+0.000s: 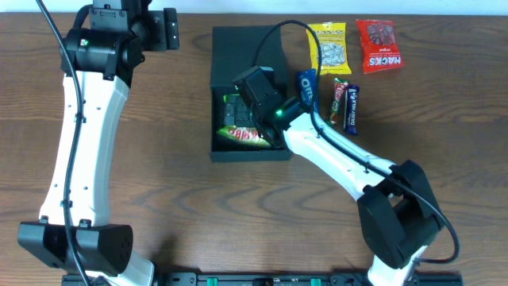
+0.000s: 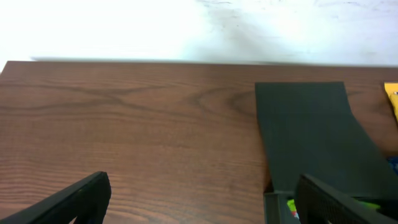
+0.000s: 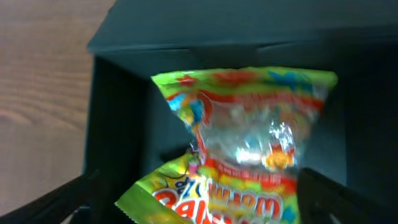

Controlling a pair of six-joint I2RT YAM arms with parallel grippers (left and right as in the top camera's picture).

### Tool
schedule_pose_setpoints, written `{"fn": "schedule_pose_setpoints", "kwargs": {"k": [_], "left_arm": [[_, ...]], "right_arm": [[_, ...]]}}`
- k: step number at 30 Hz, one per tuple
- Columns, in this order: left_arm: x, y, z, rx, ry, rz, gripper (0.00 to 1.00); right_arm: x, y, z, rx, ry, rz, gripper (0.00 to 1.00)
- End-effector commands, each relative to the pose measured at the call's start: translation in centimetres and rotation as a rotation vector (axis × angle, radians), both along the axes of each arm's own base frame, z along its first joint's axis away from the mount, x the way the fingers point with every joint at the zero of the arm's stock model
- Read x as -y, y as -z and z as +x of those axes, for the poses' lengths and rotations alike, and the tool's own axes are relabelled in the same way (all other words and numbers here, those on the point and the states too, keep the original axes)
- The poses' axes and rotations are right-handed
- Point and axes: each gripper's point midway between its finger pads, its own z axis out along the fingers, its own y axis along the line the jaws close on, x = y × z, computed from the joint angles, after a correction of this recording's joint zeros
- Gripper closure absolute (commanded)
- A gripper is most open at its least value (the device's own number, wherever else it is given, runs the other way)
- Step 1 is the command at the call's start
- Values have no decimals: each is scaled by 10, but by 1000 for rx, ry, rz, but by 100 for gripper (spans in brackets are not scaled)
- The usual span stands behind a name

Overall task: Pack container
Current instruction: 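Carry the Haribo bag with the right gripper into the box, then lower the Haribo bag into the box and push it flat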

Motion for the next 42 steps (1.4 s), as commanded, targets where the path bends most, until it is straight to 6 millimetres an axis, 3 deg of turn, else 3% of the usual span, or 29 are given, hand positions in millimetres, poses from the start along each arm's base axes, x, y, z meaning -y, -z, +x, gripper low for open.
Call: {"fn": "schedule_pose_setpoints", "kwargs": {"k": [1, 5, 6, 9, 11, 14, 15, 17, 21, 22, 26, 34, 36, 40, 42], "left_arm": [[-3, -8, -1, 17, -13, -3, 5], [-3, -5, -4, -1, -12, -1, 5], [-3, -4, -4, -5, -12, -1, 5], [-3, -1, -7, -21, -12, 0, 5], [-4, 3, -10, -43, -10, 6, 5], [-6, 19, -13, -96, -5, -8, 5], [-6, 26, -14, -118, 4, -27, 0], [-3, 42, -18, -166, 37, -87, 56], [2, 72, -27, -245, 78, -177, 92], [5, 83, -31, -274, 92, -201, 94], [21, 122, -44, -362, 141, -279, 94], [56, 195, -69, -462, 209, -500, 94], [57, 203, -74, -478, 205, -503, 94], [60, 214, -82, -506, 201, -520, 94], [61, 215, -83, -511, 204, -527, 94]], "right_arm": [[0, -35, 3, 80, -62, 10, 1], [3, -43, 4, 115, -131, -30, 1], [4, -41, 2, 121, -173, -66, 7], [6, -25, -1, 116, -247, -132, 39], [7, -10, -3, 89, -258, -155, 50], [7, 6, -3, 64, -271, -177, 55], [5, 10, -3, 58, -286, -180, 61], [-1, 18, -8, 44, -350, -177, 69], [-1, 27, -9, 21, -357, -182, 75], [-1, 28, -10, 19, -357, -184, 76], [-1, 35, -10, 7, -357, -190, 81], [-4, 56, -11, -21, -397, -202, 75], [-4, 65, -11, -31, -397, -207, 76], [-4, 84, -12, -60, -400, -222, 91], [-3, 94, -13, -78, -402, -230, 94]]}}
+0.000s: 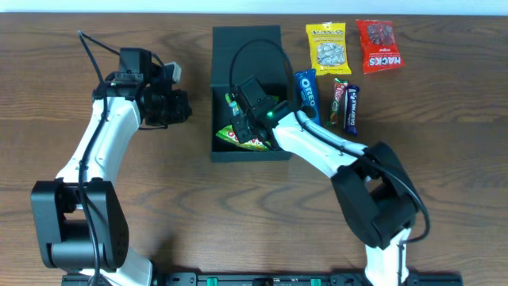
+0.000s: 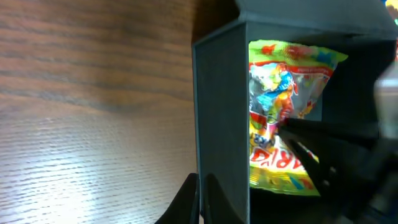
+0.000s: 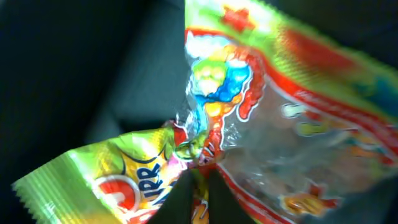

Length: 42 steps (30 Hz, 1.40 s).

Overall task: Pack container
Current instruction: 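Lower the Haribo bag into the box and push it flat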

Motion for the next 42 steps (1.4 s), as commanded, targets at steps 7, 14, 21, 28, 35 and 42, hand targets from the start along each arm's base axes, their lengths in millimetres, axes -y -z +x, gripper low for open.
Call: {"fn": "schedule_pose_setpoints", "kwargs": {"k": [7, 14, 21, 28, 35, 42], "left_arm": [[8, 0, -3, -13, 10, -42, 94], [8, 1, -4, -15, 10, -40, 94], [10, 20, -11, -25, 10, -45, 94], [23, 26, -13, -8, 43, -52, 94], [29, 29, -11, -4, 42, -57, 94], [39, 52, -14, -82, 43, -126, 94]], "right_arm": [[2, 22, 0, -28, -8, -25, 87], [-7, -27, 14, 60, -81, 21, 89], [9, -52, 29, 111, -35, 37, 94], [40, -43, 45, 124, 55, -41, 97], [58, -11, 43, 46, 80, -89, 99], [60, 14, 39, 1, 77, -117, 99]]}}
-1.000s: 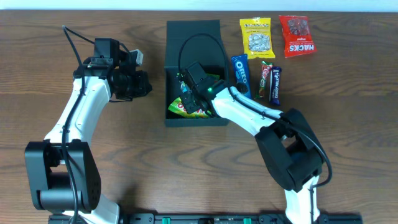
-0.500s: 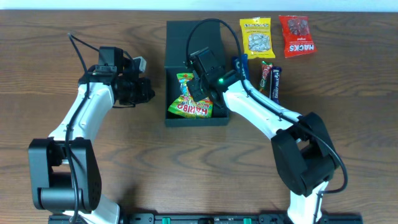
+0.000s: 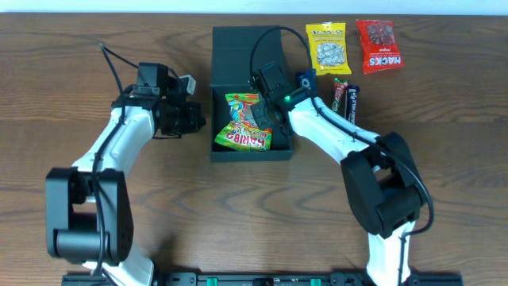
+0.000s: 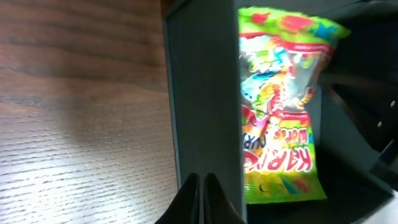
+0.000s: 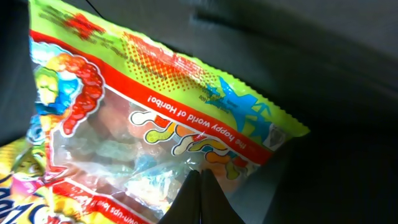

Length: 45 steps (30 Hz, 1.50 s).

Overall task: Pack container
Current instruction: 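Lower the Haribo bag into the box and push it flat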

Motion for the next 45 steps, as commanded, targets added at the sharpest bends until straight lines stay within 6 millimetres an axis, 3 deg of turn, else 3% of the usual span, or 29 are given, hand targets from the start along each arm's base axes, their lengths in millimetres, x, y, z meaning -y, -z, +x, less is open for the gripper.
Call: {"fn": "schedule_pose_setpoints", "kwargs": {"k": [1, 6, 11, 15, 24, 26, 31, 34, 40, 45], "left_arm": [[10, 14, -3, -53, 8, -69, 94], [13, 15, -2, -53, 14, -89, 94], [15, 14, -1, -49, 19, -101, 94], [18, 13, -2, -46, 26, -106, 94], [18, 13, -2, -47, 27, -107, 94], [18, 13, -2, -47, 27, -107, 94], [18, 13, -3, -51, 27, -106, 94], [18, 14, -3, -53, 27, -106, 94], [18, 14, -3, -54, 26, -106, 94], [18, 14, -3, -55, 26, -106, 94]], "right_arm": [[1, 14, 1, -20, 1, -16, 99], [-6, 22, 0, -37, -15, 13, 99], [-37, 18, 0, -46, -98, 161, 99], [-44, 18, -2, -52, -114, 184, 99], [-72, 15, -24, -102, -195, 250, 99], [-72, 13, -26, -104, -196, 249, 99], [-53, -22, -15, -86, -142, 181, 99], [-46, -34, -18, -95, -137, 155, 99], [-40, -9, -47, -209, -147, 87, 99], [-43, 12, -57, -243, -160, 65, 99]]}}
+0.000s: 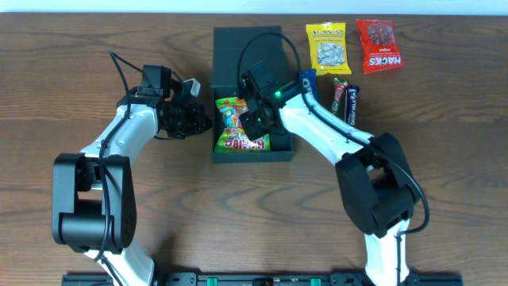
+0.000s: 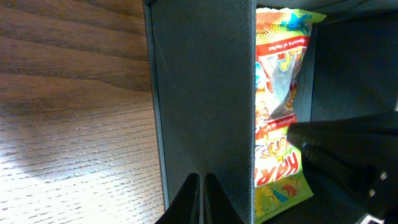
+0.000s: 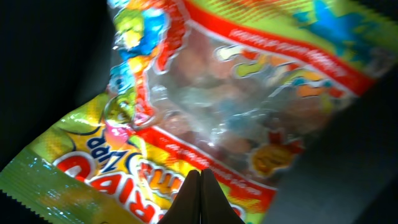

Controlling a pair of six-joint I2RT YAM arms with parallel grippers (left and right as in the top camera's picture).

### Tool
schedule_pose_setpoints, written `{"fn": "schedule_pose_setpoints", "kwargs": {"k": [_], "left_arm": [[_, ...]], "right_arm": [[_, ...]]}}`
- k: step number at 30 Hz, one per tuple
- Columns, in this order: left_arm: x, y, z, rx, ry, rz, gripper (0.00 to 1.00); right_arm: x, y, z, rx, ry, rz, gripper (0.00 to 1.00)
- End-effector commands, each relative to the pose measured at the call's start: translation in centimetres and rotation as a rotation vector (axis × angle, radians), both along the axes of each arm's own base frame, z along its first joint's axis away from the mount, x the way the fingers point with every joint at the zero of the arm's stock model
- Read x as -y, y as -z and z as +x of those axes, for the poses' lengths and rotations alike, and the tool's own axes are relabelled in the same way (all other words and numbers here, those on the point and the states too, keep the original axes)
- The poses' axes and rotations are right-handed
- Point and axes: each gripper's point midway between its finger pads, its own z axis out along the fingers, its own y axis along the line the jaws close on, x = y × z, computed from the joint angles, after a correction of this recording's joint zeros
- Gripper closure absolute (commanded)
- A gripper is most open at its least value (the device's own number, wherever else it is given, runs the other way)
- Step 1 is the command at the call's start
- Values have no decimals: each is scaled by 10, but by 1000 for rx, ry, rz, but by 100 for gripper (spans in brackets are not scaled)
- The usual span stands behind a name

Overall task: Pack container
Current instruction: 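Lower the Haribo bag into the box and push it flat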

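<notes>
The black container (image 1: 248, 41) stands open at mid-table, with a green, yellow and red Haribo gummy bag (image 1: 232, 131) lying along its left side. My right gripper (image 1: 252, 125) is inside the box, shut, its tips (image 3: 200, 177) pressed down onto the bag (image 3: 236, 93). My left gripper (image 1: 205, 121) is shut too, its tips (image 2: 202, 180) set against the outer face of the container's left wall (image 2: 205, 93). The bag (image 2: 280, 112) shows just behind that wall.
Right of the container lie a blue Oreo pack (image 1: 306, 86) and two chocolate bars (image 1: 340, 97) (image 1: 353, 107). Further back are a yellow snack bag (image 1: 329, 46) and a red Hacks bag (image 1: 379, 45). Bare wooden table (image 1: 119, 206) lies to the left and front.
My right gripper has moved from the box's back right corner to its middle, onto the bag. The bag now sits closer against the left wall. My left gripper is nearer that wall.
First my left gripper was open, high at the back left, and my right was open over the crumpled bag in the box. Then both were shut, left beside the wall, right on the bag. Later the bag lay flatter; now it lies along the left wall.
</notes>
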Motion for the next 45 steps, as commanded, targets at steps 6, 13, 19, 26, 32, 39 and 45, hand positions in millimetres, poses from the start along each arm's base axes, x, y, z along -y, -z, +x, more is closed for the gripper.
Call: {"fn": "schedule_pose_setpoints", "kwargs": {"k": [6, 13, 19, 26, 32, 39, 45], "left_arm": [[5, 1, -3, -15, 7, -19, 94], [5, 1, -4, -15, 8, -20, 94], [5, 1, -3, -14, 8, -19, 94], [4, 1, -4, -14, 8, -19, 94], [4, 1, -4, -14, 8, -19, 94], [4, 1, -3, -14, 8, -19, 94], [4, 1, -3, -14, 8, -19, 94]], "right_arm": [[-11, 38, -10, -34, -36, -31, 99], [-37, 39, -14, -50, -82, 79, 99], [-54, 34, -21, -56, -119, 128, 99], [-50, -5, -5, -24, -105, 121, 99], [-25, -38, 29, 145, -24, 31, 99], [-12, -14, 40, 187, 15, -43, 99], [-18, 16, 48, 186, 31, -23, 99]]}}
